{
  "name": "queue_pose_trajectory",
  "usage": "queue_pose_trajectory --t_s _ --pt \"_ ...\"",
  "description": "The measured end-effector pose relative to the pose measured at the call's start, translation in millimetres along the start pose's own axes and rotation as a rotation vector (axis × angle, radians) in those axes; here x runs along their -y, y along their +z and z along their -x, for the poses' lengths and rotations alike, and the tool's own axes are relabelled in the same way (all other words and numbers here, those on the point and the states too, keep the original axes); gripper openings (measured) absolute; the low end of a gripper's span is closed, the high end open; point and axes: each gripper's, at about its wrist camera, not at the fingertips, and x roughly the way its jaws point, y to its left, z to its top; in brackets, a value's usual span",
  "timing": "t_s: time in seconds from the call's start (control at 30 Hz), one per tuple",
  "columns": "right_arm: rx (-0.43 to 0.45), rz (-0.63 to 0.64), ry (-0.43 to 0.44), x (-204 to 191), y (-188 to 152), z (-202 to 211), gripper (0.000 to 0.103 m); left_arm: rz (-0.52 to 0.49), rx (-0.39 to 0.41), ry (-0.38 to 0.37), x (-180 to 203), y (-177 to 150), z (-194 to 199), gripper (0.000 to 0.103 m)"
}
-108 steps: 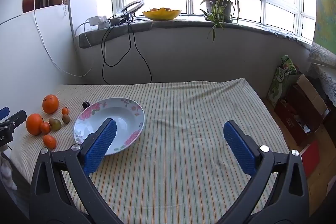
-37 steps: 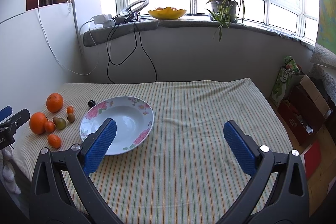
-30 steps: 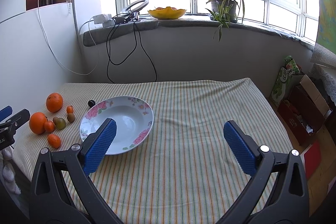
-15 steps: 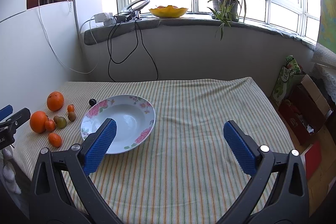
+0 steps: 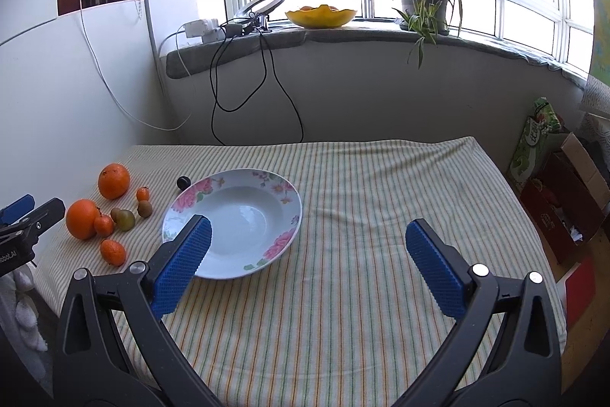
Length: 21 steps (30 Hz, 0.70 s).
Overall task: Organize fruits
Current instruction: 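Move the right tool toward the largest orange beside the fruit cluster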
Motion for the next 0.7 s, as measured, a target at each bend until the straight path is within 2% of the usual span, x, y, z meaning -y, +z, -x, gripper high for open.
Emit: queue_pose_trajectory --t_s 0.2,0.7 --pt "0.005 0.025 0.045 -14 3 -4 0.103 0.043 0.001 0.000 -20 -6 -2 0.103" --pt "-0.030 0.118 0.187 -72 12 -27 0.103 0.134 -0.042 0.069 -85 -25 -7 0.103"
